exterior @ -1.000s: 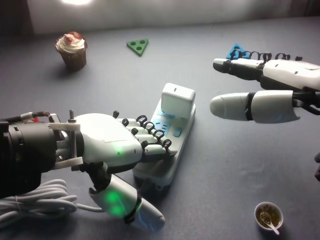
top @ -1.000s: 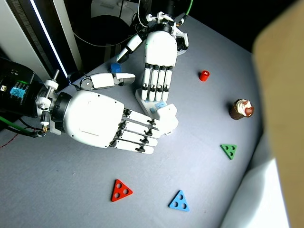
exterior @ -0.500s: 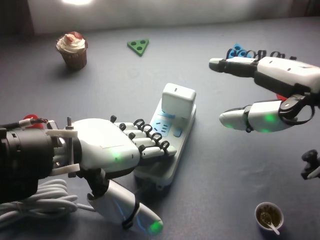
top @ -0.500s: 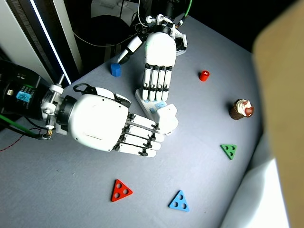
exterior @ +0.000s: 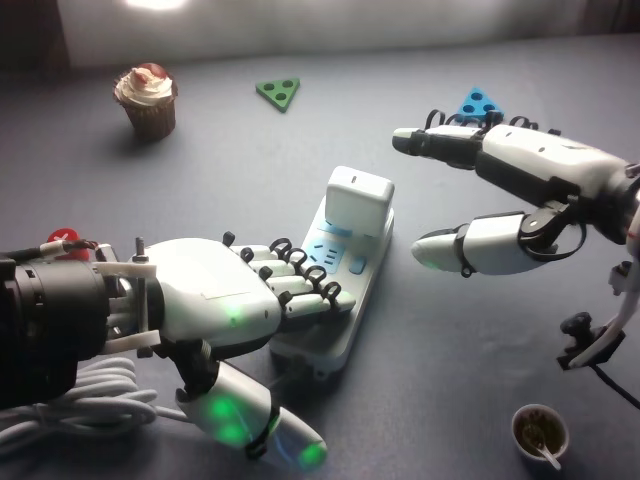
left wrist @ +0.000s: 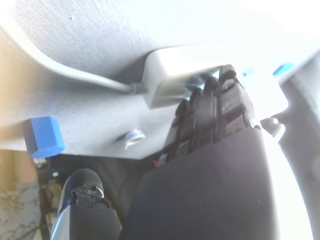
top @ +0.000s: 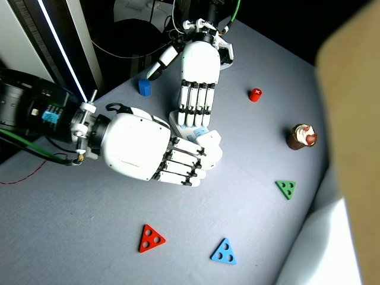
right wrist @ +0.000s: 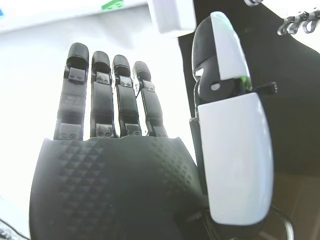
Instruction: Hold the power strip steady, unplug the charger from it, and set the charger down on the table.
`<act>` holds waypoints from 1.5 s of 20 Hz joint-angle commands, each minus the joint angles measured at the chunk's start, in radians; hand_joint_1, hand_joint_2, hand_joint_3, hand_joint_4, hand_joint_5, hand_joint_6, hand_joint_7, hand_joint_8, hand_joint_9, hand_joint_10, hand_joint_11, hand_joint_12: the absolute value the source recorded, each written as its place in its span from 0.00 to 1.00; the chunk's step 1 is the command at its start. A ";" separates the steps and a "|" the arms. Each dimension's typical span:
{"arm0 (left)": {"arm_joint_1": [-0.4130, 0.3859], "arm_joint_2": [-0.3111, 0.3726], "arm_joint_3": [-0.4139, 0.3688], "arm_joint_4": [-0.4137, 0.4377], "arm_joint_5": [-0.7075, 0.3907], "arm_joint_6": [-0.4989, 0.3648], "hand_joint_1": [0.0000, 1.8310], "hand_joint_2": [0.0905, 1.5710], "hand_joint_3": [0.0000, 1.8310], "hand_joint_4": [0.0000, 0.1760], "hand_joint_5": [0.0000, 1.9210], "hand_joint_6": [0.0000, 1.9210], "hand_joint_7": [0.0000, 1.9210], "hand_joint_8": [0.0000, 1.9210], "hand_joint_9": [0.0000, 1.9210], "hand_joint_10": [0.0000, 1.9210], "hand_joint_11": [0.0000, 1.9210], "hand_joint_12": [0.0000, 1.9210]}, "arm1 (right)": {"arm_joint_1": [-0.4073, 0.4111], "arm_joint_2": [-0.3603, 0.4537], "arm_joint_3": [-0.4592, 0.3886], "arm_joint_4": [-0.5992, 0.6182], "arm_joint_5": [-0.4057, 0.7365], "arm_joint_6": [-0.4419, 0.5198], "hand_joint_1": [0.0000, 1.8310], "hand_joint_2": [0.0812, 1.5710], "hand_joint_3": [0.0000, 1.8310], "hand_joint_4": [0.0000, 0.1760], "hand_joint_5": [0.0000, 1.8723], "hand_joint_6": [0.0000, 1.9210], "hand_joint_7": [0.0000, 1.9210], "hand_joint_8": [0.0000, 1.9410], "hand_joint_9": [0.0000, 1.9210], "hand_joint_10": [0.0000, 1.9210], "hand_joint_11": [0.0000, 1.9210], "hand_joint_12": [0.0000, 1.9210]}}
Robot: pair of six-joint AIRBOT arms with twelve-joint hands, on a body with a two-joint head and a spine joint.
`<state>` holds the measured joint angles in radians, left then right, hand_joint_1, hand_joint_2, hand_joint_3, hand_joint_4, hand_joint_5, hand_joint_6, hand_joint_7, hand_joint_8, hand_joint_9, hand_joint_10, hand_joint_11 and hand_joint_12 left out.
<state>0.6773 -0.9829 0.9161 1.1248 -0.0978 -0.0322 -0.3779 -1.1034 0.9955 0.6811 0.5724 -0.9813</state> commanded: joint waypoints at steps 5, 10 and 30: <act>0.002 -0.015 0.004 0.000 -0.026 -0.004 0.00 0.58 0.00 0.00 0.00 0.00 0.00 0.00 0.00 0.00 0.00 0.00 | 0.014 -0.026 0.025 0.004 0.122 0.001 0.52 0.69 0.00 0.00 0.13 0.01 0.13 0.00 0.12 0.00 0.13 0.04; 0.002 -0.015 0.007 0.001 -0.026 -0.004 0.00 0.58 0.00 0.00 0.00 0.00 0.00 0.00 0.00 0.00 0.00 0.00 | 0.014 -0.069 0.044 0.024 0.126 0.009 0.54 0.68 0.00 0.00 0.13 0.00 0.13 0.00 0.13 0.00 0.13 0.04; 0.003 -0.017 0.021 0.003 -0.031 -0.004 0.00 0.58 0.00 0.00 0.00 0.00 0.00 0.00 0.00 0.00 0.00 0.00 | 0.022 -0.138 0.126 0.044 0.127 0.047 0.56 0.68 0.00 0.00 0.16 0.00 0.15 0.00 0.14 0.00 0.15 0.04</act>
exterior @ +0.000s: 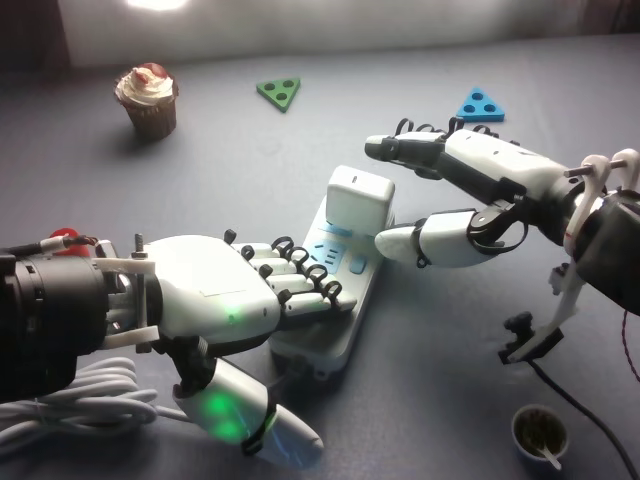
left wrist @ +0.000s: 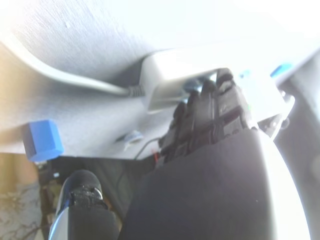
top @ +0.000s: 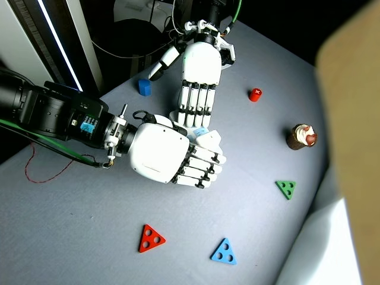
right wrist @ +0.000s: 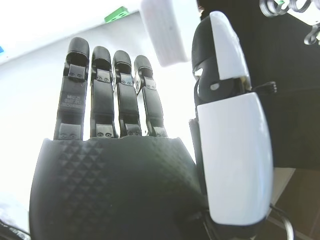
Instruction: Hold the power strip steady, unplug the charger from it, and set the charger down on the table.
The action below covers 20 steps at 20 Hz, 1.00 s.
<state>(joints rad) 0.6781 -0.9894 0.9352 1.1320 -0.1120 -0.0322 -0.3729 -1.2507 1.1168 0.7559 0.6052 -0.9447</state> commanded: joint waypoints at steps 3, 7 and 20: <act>0.002 -0.010 0.001 -0.005 -0.018 -0.004 0.00 0.58 0.00 0.00 0.00 0.00 0.00 0.00 0.00 0.00 0.00 0.00 | 0.034 -0.002 0.012 0.024 0.077 0.010 0.56 0.68 0.00 0.00 0.15 0.00 0.15 0.00 0.14 0.00 0.15 0.04; 0.002 -0.007 0.002 -0.006 -0.019 -0.004 0.00 0.58 0.00 0.00 0.00 0.00 0.00 0.00 0.00 0.00 0.00 0.00 | 0.065 -0.021 0.024 0.058 0.052 0.001 0.55 0.69 0.00 0.00 0.14 0.00 0.14 0.00 0.13 0.00 0.15 0.04; 0.003 -0.006 0.005 -0.006 -0.023 -0.004 0.00 0.58 0.00 0.00 0.00 0.00 0.00 0.00 0.00 0.00 0.00 0.00 | 0.068 -0.038 0.065 0.058 0.021 -0.012 0.55 0.68 0.00 0.00 0.17 0.00 0.17 0.00 0.16 0.00 0.16 0.05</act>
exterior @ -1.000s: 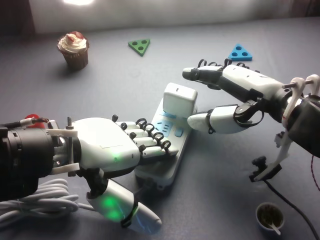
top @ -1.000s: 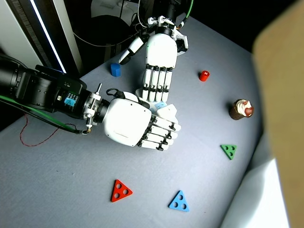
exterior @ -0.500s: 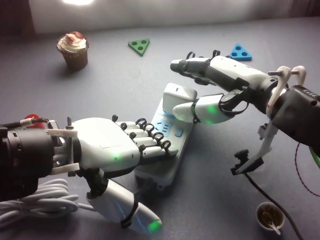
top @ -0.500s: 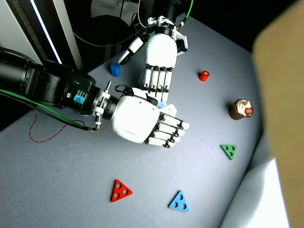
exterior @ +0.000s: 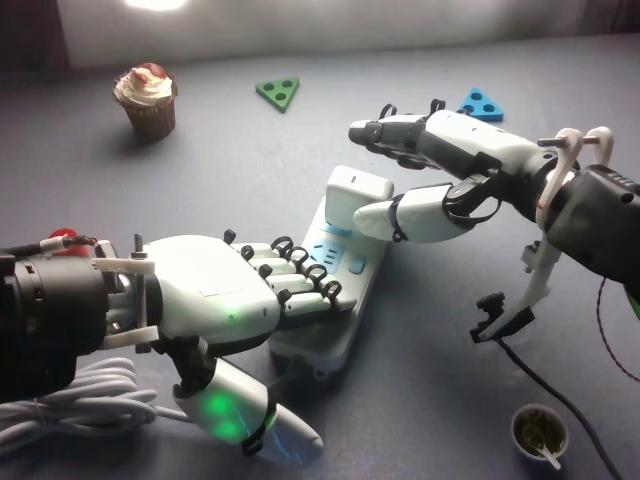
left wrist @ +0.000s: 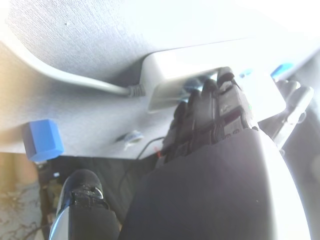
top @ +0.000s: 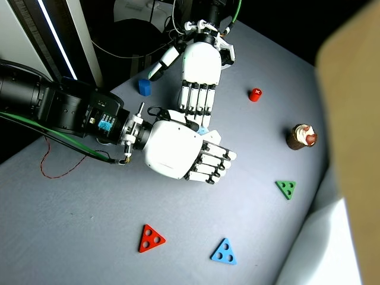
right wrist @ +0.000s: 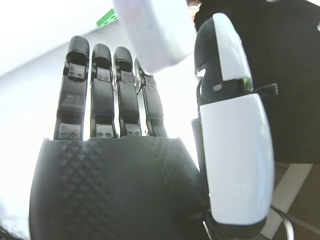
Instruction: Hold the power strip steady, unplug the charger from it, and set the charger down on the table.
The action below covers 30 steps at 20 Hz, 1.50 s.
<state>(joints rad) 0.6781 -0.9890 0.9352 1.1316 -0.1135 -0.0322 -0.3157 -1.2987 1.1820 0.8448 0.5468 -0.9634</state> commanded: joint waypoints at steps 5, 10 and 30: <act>0.003 -0.006 0.005 -0.007 -0.022 -0.004 0.00 0.58 0.00 0.00 0.00 0.00 0.00 0.00 0.00 0.00 0.00 0.00 | 0.011 0.001 0.007 -0.031 0.076 0.007 0.55 0.69 0.00 0.00 0.17 0.00 0.16 0.00 0.16 0.00 0.16 0.05; 0.003 -0.006 0.006 -0.008 -0.022 -0.004 0.00 0.59 0.00 0.00 0.00 0.00 0.00 0.00 0.00 0.00 0.00 0.00 | 0.011 -0.016 0.017 -0.031 0.074 0.007 0.54 0.69 0.00 0.00 0.17 0.00 0.16 0.00 0.15 0.00 0.16 0.05; 0.003 -0.006 0.010 -0.005 -0.023 -0.004 0.00 0.58 0.00 0.00 0.00 0.00 0.00 0.00 0.00 0.00 0.00 0.00 | 0.011 -0.042 0.051 -0.031 0.069 0.007 0.54 0.69 0.00 0.00 0.19 0.00 0.18 0.00 0.18 0.00 0.18 0.06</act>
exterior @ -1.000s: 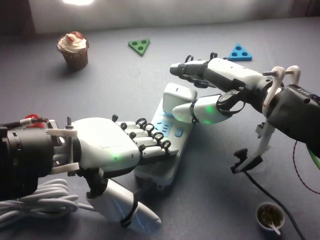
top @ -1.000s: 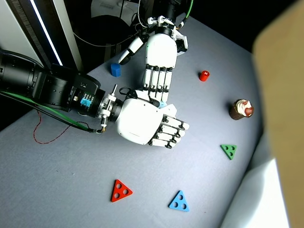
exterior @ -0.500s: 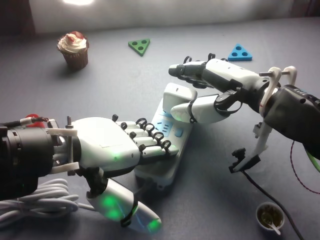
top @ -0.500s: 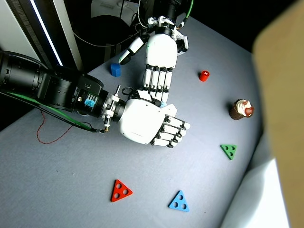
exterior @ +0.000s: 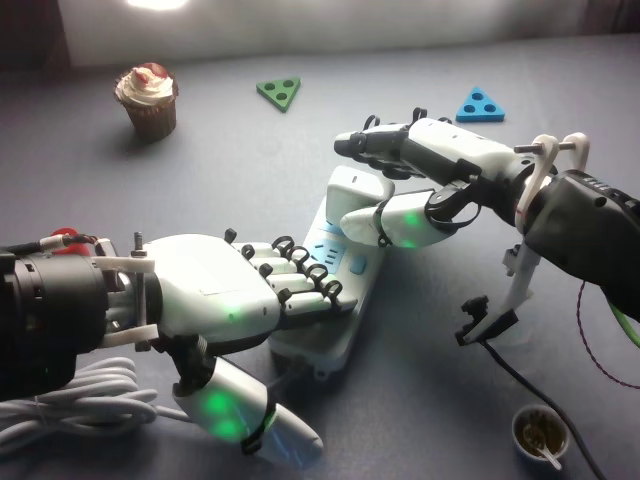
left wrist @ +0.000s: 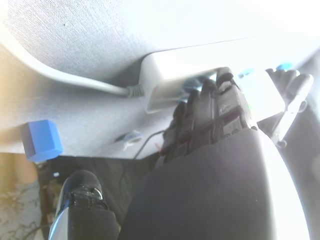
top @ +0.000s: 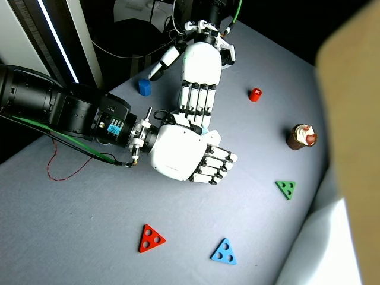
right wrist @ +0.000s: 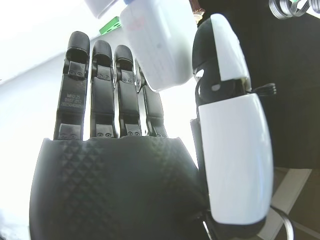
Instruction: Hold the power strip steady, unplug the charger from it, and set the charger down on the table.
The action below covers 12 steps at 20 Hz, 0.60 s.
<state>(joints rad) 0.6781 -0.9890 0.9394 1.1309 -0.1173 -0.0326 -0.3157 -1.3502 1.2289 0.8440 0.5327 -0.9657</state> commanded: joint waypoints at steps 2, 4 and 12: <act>0.003 -0.006 0.008 -0.004 -0.020 -0.004 0.00 0.58 0.00 0.00 0.00 0.00 0.00 0.00 0.00 0.00 0.00 0.00 | 0.011 0.007 0.008 -0.030 0.083 0.009 0.54 0.69 0.00 0.00 0.19 0.00 0.18 0.00 0.18 0.00 0.18 0.06; 0.003 -0.006 0.008 -0.004 -0.021 -0.004 0.00 0.59 0.00 0.00 0.00 0.00 0.00 0.00 0.00 0.00 0.00 0.00 | 0.013 0.004 0.011 -0.030 0.081 0.009 0.54 0.69 0.00 0.00 0.18 0.00 0.18 0.00 0.18 0.00 0.18 0.06; 0.003 -0.006 0.011 -0.003 -0.021 -0.004 0.00 0.59 0.00 0.00 0.00 0.00 0.00 0.00 0.00 0.00 0.00 0.00 | 0.029 0.001 0.029 -0.045 0.072 0.013 0.67 0.67 0.00 0.00 0.52 0.38 0.58 0.25 0.58 0.01 0.52 0.17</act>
<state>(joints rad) 0.6785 -0.9890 0.9474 1.1320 -0.1215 -0.0322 -0.2985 -1.3598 1.2545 0.8223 0.5236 -0.9638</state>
